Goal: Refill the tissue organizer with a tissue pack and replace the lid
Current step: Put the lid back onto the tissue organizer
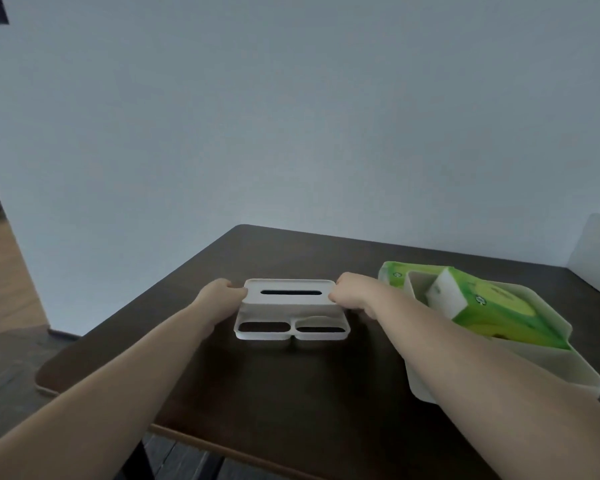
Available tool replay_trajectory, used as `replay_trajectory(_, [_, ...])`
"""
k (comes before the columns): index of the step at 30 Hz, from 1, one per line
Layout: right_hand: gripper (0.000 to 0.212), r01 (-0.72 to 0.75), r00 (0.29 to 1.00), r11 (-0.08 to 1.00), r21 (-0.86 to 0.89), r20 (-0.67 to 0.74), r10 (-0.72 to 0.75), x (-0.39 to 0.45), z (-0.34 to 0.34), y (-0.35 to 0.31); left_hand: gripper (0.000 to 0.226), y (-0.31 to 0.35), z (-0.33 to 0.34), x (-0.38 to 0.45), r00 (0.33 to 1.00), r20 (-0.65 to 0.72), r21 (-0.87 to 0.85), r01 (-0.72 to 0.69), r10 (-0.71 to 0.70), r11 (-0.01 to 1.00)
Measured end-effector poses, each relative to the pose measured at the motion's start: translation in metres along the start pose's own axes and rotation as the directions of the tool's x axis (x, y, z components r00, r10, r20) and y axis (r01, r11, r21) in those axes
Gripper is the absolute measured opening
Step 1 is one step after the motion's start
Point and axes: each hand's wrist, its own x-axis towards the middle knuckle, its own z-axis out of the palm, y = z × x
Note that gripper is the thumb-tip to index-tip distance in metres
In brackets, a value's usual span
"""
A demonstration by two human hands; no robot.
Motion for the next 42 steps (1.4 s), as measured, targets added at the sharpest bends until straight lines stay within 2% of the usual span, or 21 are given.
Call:
replay_trajectory(4, [0.032,-0.017,1.0,0.984,0.178,-0.005,0.018,0.005,0.003,-0.001,0.023,0.008,0.008,-0.005,0.999,0.03,-0.054,-0.022,0.023,0.998])
replay_trajectory(8, [0.03,0.03,0.989,0.981,0.193,-0.145,-0.001,0.002,-0.002,-0.002,0.01,0.017,0.012,-0.013,0.999,-0.045,-0.096,-0.02,0.016,0.995])
replay_trajectory(11, [0.03,0.063,0.965,0.977,0.202,-0.261,-0.008,-0.005,-0.015,0.001,0.012,0.029,0.012,-0.02,0.994,-0.084,-0.078,-0.072,0.065,0.994])
replay_trajectory(15, [0.029,0.105,0.916,0.977,0.185,-0.401,-0.022,-0.021,-0.041,0.009,0.033,0.055,0.012,-0.034,0.981,-0.136,-0.091,-0.154,0.14,0.984])
replay_trajectory(18, [0.027,0.134,0.888,0.965,0.224,-0.459,-0.017,-0.035,-0.065,0.023,0.027,0.081,0.018,-0.05,0.97,-0.158,-0.112,-0.203,0.184,0.973])
replay_trajectory(20, [0.012,0.132,0.872,0.965,0.227,-0.49,-0.004,-0.047,-0.081,0.038,0.021,0.099,0.025,-0.062,0.964,-0.157,-0.132,-0.237,0.216,0.963])
replay_trajectory(23, [0.029,0.108,0.847,0.964,0.241,-0.53,0.038,-0.062,-0.104,0.066,0.024,0.124,0.04,-0.078,0.954,-0.152,-0.203,-0.287,0.259,0.936])
replay_trajectory(25, [0.032,0.081,0.822,0.966,0.244,-0.565,0.074,-0.073,-0.116,0.087,0.022,0.14,0.052,-0.089,0.941,-0.141,-0.209,-0.33,0.306,0.92])
replay_trajectory(32, [0.023,-0.026,0.8,0.968,0.251,-0.576,0.171,-0.093,-0.124,0.154,0.017,0.178,0.098,-0.119,0.926,-0.074,-0.173,-0.378,0.371,0.909])
replay_trajectory(35, [0.024,-0.049,0.818,0.966,0.256,-0.545,0.185,-0.098,-0.117,0.175,0.029,0.182,0.112,-0.127,0.93,-0.059,-0.135,-0.367,0.363,0.92])
replay_trajectory(38, [0.022,-0.068,0.847,0.961,0.268,-0.493,0.197,-0.105,-0.111,0.19,0.021,0.182,0.122,-0.131,0.933,-0.06,-0.099,-0.359,0.354,0.928])
replay_trajectory(42, [0.008,-0.105,0.87,0.946,0.307,-0.432,0.236,-0.11,-0.104,0.199,0.016,0.178,0.133,-0.13,0.935,-0.036,-0.04,-0.354,0.353,0.934])
